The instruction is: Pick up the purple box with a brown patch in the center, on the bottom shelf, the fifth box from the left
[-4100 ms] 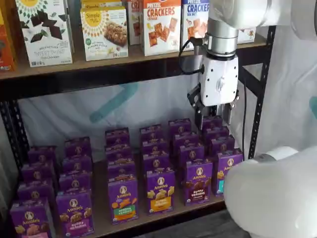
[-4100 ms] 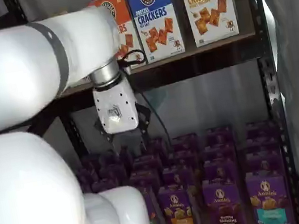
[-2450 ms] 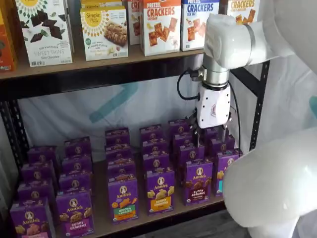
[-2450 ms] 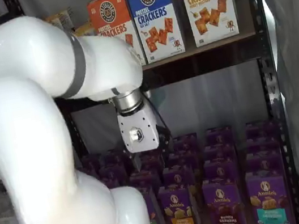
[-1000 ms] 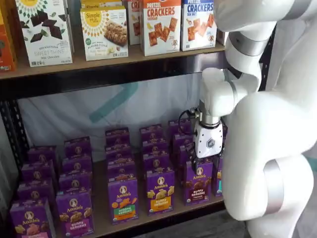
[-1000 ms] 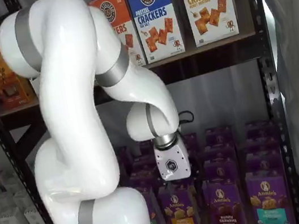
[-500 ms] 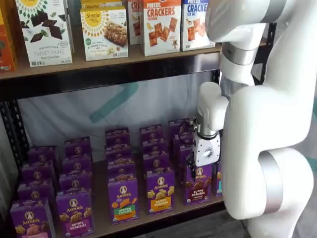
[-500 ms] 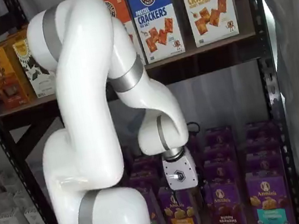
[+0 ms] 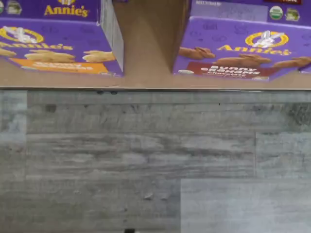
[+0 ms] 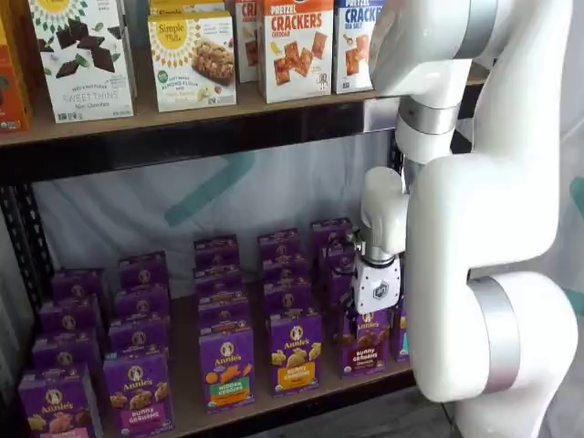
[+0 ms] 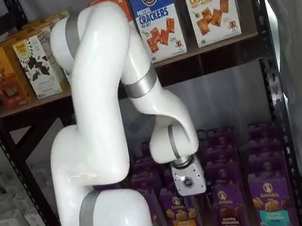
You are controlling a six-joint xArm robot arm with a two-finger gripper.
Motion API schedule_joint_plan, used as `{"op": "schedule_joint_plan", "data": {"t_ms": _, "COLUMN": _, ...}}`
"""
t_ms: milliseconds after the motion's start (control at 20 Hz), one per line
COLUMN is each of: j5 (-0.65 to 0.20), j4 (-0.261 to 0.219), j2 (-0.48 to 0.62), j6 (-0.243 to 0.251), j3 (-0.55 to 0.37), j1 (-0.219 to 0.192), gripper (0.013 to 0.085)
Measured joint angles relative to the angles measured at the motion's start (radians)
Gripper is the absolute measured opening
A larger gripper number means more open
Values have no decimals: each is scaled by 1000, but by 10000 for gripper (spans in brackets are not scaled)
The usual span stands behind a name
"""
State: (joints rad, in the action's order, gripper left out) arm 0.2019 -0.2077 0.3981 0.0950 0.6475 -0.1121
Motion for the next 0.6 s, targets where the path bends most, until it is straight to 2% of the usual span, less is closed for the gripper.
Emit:
{"op": "schedule_joint_plan", "data": {"t_ms": 400, "j5": -26, "j4": -16, "j2": 113, "j6": 9, "j3": 112, "j1": -7, "gripper": 850}}
{"op": "schedule_joint_plan", "data": {"t_ms": 500, "j5": -37, "j4": -12, "j2": 134, "j6": -1, "j3": 136, "j1": -14, "gripper": 850}}
{"op": "schedule_joint_plan", "data": {"t_ms": 600, "j5": -45, "j4": 12, "j2": 154, "j6": -30, "j3": 162, "j1": -20, "gripper": 850}}
